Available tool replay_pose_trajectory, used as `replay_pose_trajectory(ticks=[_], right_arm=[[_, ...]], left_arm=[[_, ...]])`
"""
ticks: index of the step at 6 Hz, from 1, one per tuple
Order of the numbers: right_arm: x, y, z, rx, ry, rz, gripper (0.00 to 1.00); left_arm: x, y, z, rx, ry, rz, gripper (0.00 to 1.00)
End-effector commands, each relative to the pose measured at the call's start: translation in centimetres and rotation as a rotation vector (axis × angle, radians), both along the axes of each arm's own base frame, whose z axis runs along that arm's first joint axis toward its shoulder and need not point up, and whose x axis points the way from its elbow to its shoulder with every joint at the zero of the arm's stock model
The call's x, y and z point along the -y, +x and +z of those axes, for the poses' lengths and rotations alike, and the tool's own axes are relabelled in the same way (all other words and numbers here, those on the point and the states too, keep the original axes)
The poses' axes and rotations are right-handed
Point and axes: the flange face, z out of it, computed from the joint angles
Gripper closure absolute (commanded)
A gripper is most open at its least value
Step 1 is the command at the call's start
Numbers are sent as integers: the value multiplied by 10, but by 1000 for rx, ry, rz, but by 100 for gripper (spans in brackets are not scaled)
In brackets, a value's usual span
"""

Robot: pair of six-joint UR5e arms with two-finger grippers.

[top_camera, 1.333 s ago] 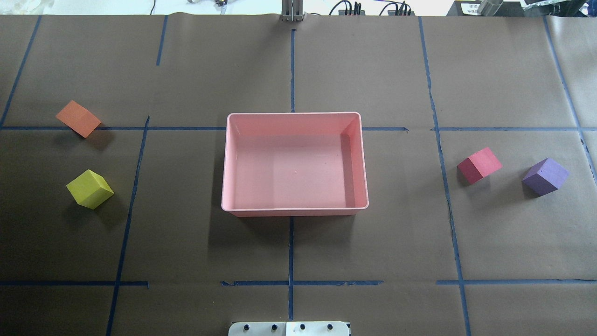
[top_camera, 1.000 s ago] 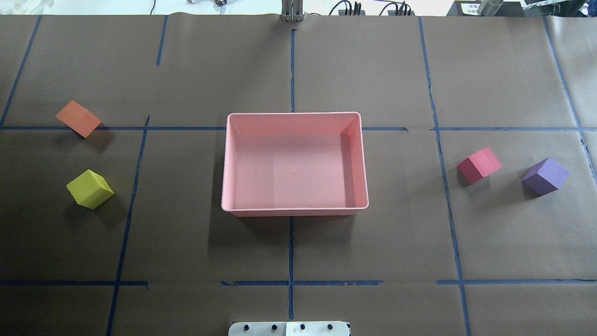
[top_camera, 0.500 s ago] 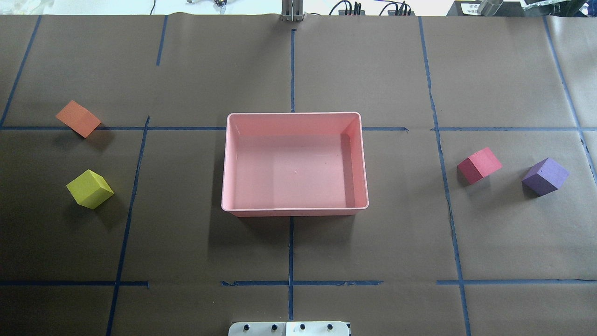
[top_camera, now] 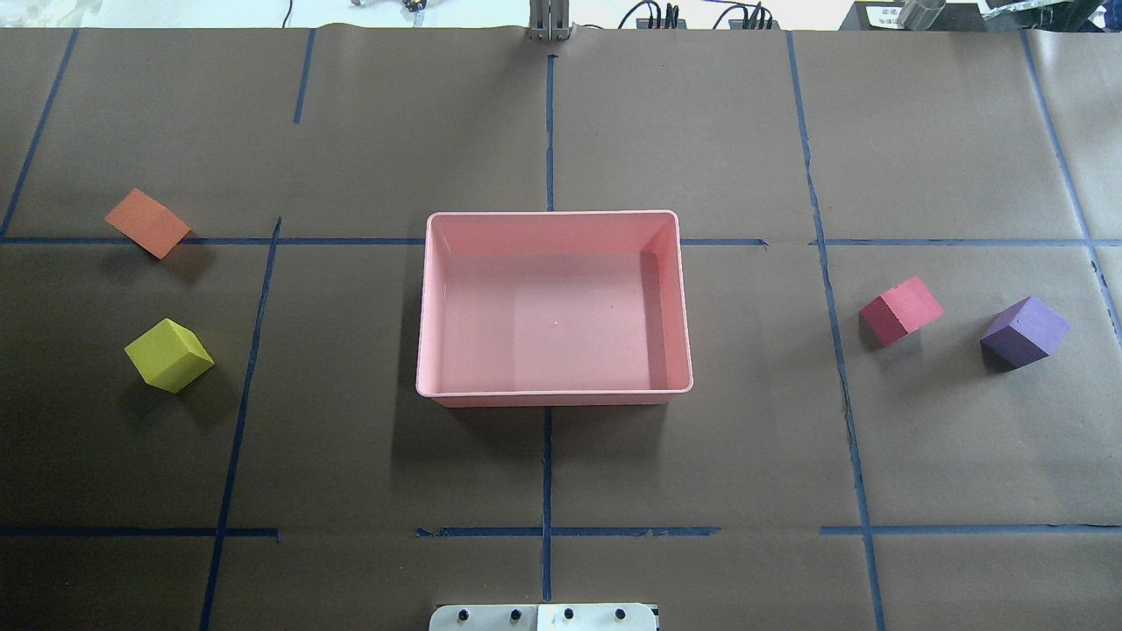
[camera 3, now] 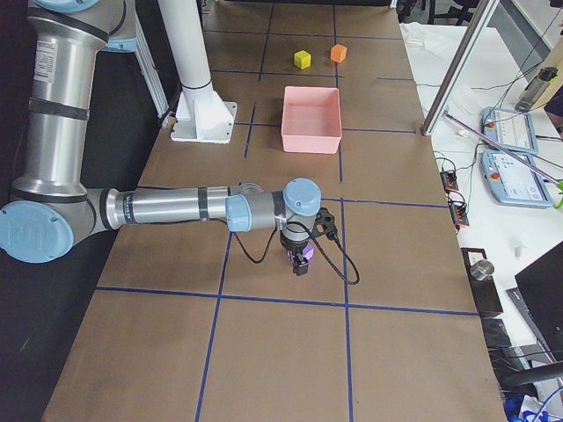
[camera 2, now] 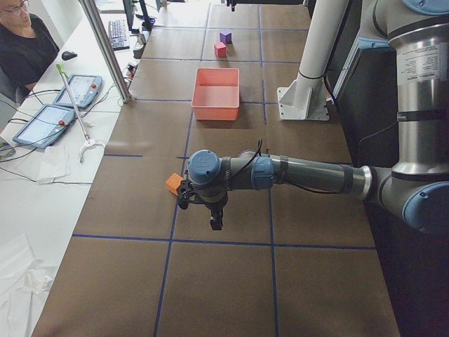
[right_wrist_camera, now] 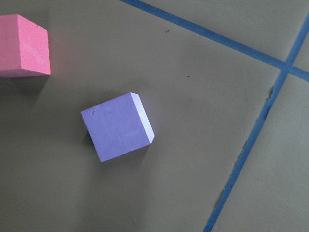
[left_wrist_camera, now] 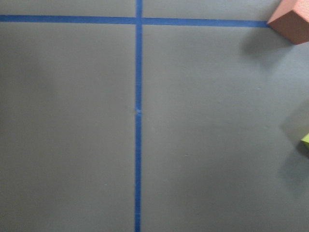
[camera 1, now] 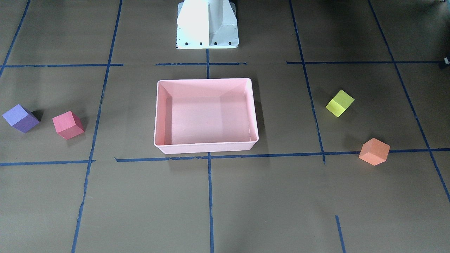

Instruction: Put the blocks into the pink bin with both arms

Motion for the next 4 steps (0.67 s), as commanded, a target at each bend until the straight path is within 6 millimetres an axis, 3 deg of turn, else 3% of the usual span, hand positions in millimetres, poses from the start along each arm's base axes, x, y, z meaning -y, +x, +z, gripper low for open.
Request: replay_pose_trajectory(ticks=[1,2,4], right_arm=[[19,-55,-22,-5,59,-108,0],[22,-75,-28,-33,133,-149,0],[23,-100,-11,-59,210,-186,0]], left_arm=[[0,0,0,-5,3,3,0],[-1,0,1,-5,-1,2,0],[-2,0,1,-5,-1,0,0]])
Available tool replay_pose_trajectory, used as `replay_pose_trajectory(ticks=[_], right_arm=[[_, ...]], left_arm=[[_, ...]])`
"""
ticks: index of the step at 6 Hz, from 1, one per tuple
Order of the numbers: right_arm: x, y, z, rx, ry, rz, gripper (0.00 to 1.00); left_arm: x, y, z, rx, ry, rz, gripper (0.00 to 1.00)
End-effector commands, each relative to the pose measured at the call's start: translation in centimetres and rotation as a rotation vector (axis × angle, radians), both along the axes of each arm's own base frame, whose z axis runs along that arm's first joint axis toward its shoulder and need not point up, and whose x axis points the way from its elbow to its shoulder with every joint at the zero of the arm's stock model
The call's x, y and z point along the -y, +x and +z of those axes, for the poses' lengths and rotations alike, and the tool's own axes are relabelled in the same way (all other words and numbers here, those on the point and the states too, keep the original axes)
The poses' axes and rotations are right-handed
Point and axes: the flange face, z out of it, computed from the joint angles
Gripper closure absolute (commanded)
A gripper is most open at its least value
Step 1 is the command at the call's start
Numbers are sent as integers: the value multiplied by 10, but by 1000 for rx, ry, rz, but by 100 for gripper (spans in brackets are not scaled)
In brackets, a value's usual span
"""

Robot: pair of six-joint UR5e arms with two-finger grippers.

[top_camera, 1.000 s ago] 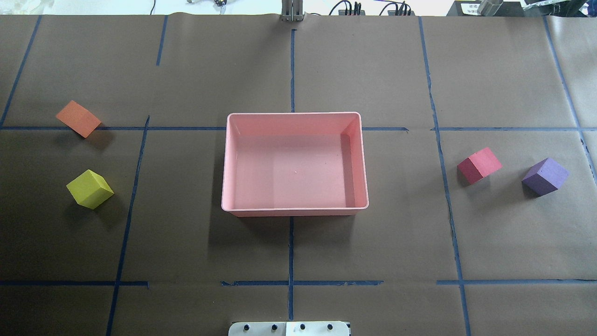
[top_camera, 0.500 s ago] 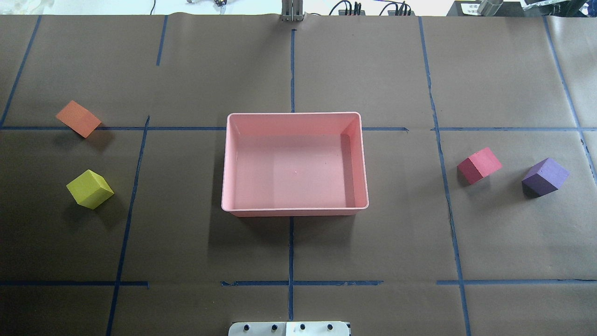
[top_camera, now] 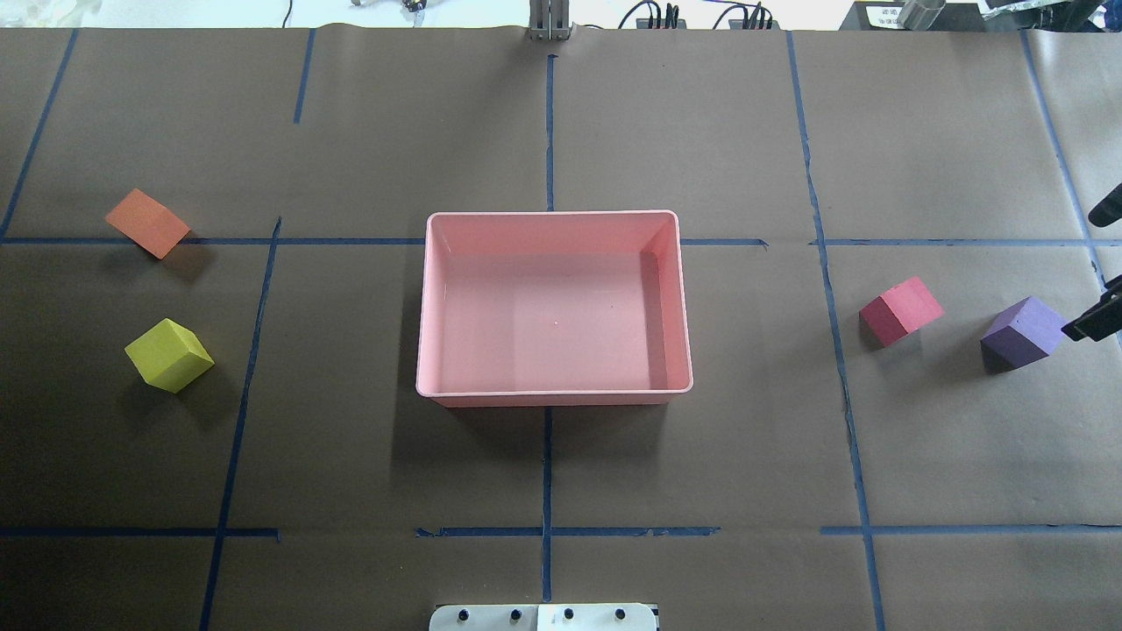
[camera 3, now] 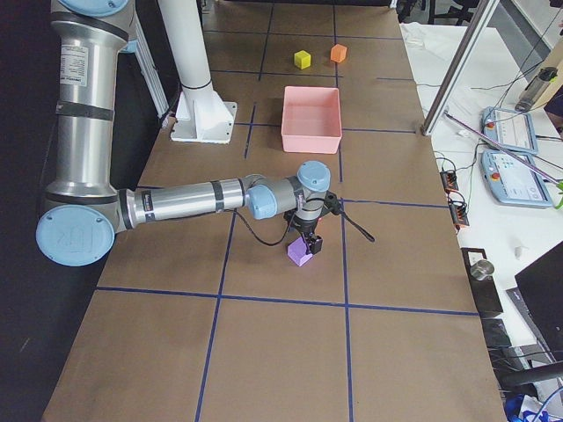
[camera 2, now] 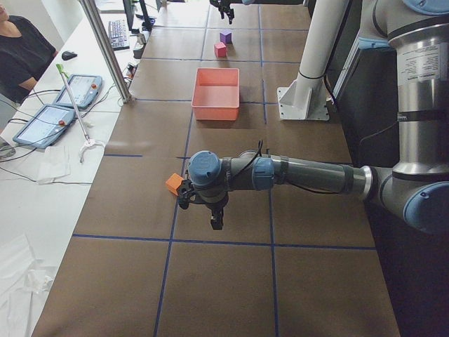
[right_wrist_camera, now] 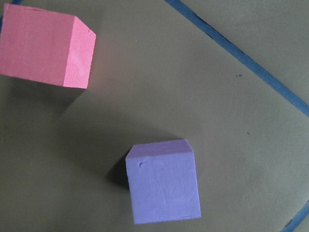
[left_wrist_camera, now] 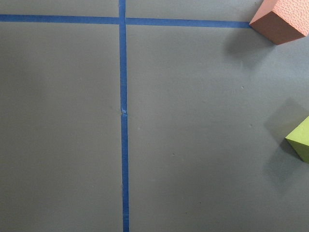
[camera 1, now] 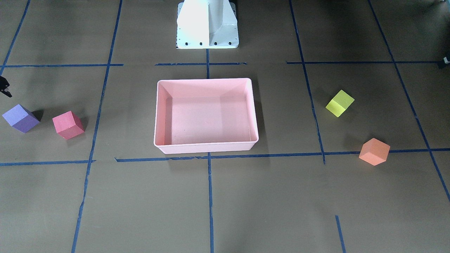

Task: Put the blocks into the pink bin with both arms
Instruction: 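Lower the right gripper onto the purple cube and grasp it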

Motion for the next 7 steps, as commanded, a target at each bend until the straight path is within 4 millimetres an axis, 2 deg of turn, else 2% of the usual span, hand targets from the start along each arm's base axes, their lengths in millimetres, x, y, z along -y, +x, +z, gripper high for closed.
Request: replay_pose_trajectory(ticks=[1,4,6,7], right_arm=[[-2,-20,9,-5,26,-37,0],[-4,-40,23,-19,9,-81,0],[12,-58,32,-51,24,-97,3],[12,-61,41,-61,8,-101,5]], left_arm=[[-1,-1,-1,0,2,-1,0],[-2,-1,-1,-2,0,-1,0],[-2,-1,-1,0,2,-1,0],[-2,-1,-2,0,3,-1,0]])
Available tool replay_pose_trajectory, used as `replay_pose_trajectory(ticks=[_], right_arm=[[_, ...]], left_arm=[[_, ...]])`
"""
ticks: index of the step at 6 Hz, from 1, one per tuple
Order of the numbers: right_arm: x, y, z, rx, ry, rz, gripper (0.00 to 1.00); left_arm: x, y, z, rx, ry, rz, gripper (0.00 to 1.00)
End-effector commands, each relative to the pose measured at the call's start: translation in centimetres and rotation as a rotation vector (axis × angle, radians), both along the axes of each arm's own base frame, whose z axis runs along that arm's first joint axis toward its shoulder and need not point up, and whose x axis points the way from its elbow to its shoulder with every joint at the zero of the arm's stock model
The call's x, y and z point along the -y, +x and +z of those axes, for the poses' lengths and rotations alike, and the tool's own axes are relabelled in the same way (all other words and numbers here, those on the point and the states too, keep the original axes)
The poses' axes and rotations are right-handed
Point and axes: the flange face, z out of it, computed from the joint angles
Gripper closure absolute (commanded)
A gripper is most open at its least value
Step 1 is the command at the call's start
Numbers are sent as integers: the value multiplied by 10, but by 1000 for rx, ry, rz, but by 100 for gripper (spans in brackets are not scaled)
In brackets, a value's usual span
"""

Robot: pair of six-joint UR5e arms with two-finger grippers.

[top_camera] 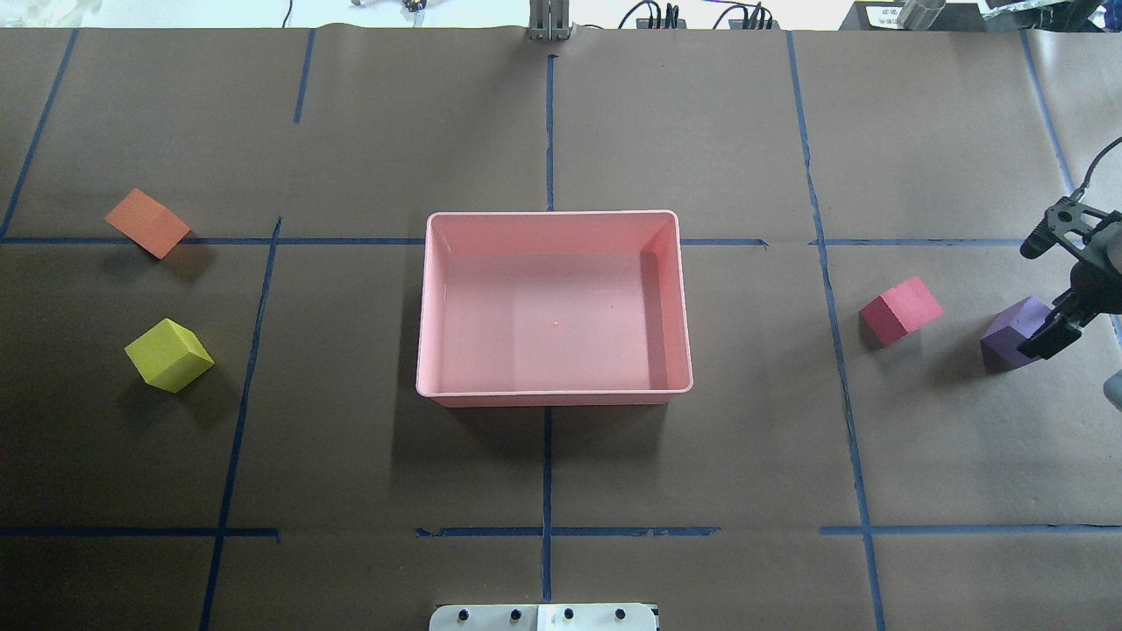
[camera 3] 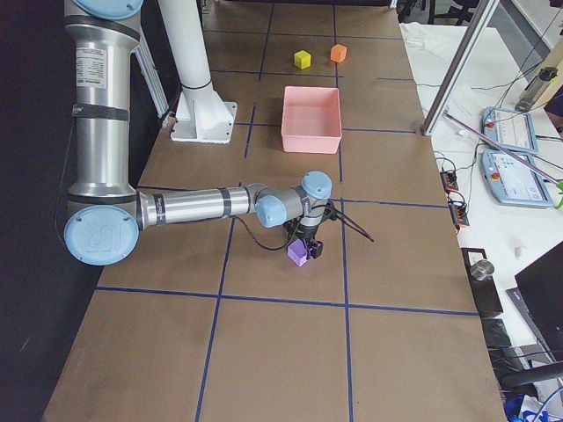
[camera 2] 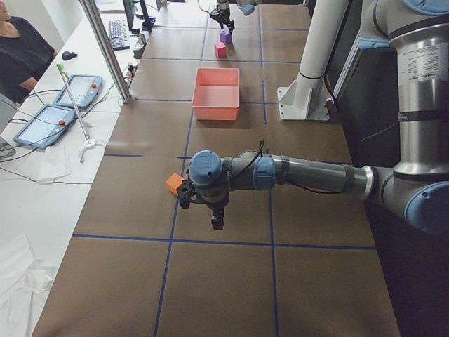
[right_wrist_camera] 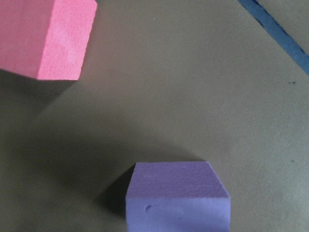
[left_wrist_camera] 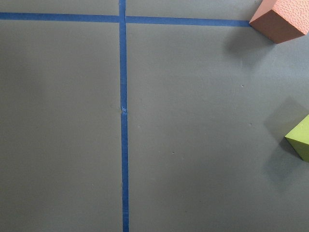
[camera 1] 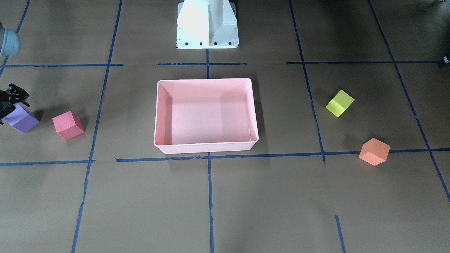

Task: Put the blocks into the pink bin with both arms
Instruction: 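Lower the right gripper onto the purple cube and grasp it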

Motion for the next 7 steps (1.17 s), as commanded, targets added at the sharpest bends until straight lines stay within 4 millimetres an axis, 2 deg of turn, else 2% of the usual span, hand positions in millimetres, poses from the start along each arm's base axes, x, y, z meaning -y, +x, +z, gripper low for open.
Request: replay_pose_trajectory(ticks=[1,2,3,4,5,6,7], right_arm=[[3,-17,8,-23,-3,-24,10],[2,-29,8,-24,2,-45,40],[3,-29,7,-27,10,-49,82],[3,-26,-34,19,58,-44,97],[-4,-21,-82,45,89,-33,99],[-6,-25,-152,66,80,-16,99],[-2,-42,-212,147,-9,60,99]], left_arm=[[-1,0,-1,-1,2,0,0],[-1,0,-1,-1,2,0,0],[-1,0,-1,0,3,0,0],[-1,0,-1,0,1,0,0],[0,1,0,0,0,1,0],[0,1,0,0,0,1,0],[4,7,-5,-4,39,14,0]])
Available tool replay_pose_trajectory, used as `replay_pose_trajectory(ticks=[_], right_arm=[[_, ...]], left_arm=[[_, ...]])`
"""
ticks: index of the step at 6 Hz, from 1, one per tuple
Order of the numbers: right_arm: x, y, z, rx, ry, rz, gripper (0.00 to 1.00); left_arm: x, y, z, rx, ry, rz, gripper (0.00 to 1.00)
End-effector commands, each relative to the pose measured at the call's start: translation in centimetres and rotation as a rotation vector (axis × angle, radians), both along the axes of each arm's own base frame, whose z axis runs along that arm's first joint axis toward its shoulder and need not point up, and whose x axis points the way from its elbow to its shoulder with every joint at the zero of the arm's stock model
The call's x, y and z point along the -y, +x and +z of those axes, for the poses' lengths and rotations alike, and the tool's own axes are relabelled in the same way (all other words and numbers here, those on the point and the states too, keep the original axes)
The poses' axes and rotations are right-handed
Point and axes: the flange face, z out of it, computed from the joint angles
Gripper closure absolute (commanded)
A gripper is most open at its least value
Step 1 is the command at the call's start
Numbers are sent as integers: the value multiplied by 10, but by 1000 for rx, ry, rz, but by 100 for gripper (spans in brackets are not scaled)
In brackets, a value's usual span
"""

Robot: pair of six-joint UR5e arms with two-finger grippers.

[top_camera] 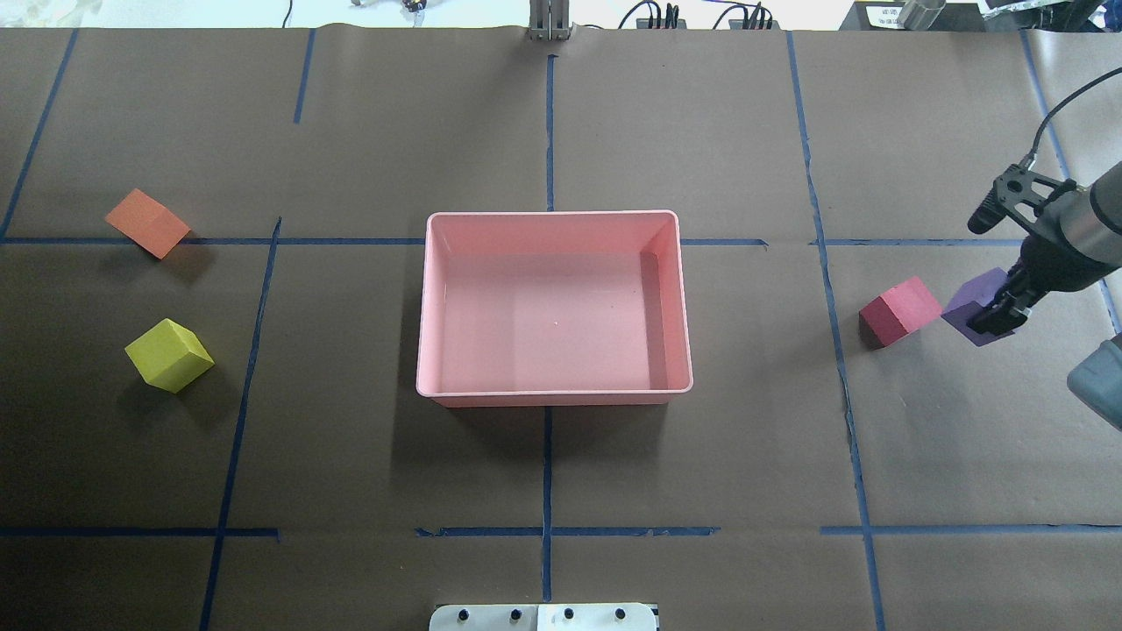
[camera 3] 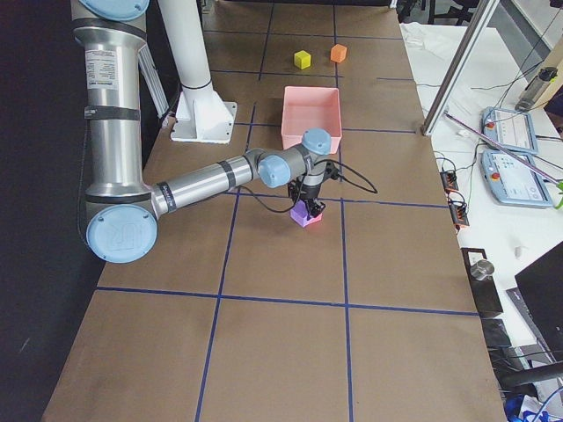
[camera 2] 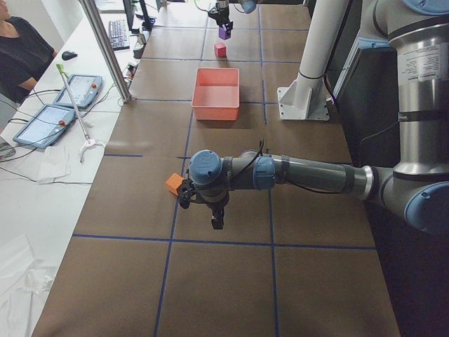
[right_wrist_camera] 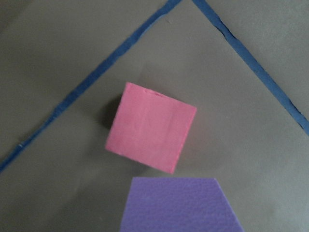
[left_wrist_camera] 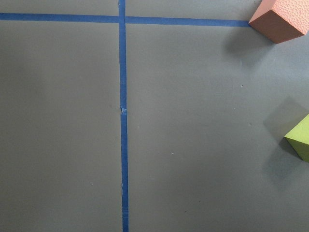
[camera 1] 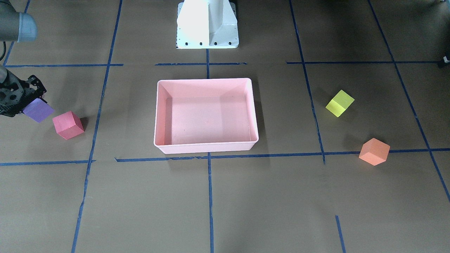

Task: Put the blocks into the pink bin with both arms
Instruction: 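Lower the right gripper onto the purple cube and grasp it, then carry purple cube into bin with right gripper while left reaches yellow cube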

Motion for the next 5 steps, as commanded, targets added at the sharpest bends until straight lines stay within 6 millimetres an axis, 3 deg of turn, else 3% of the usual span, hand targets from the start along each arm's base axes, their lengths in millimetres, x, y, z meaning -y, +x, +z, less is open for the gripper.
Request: replay_pose_trajectory(ticks=[1,3,4,5], right_arm=[[-13,-56,-112,110,-126,100,98],[-40,-146,-203,167,-234,186,96],[-64,-198,-228,157,-284,233,91],[-60,-230,-254,163,-344,312,89]], left_arm=[[9,56,-9,-19,139,121,0],[16,129,-36,-58,314,276,0],[26,167,-64,-93,403,329,0],[36,206,-103,-122,424,340,0]])
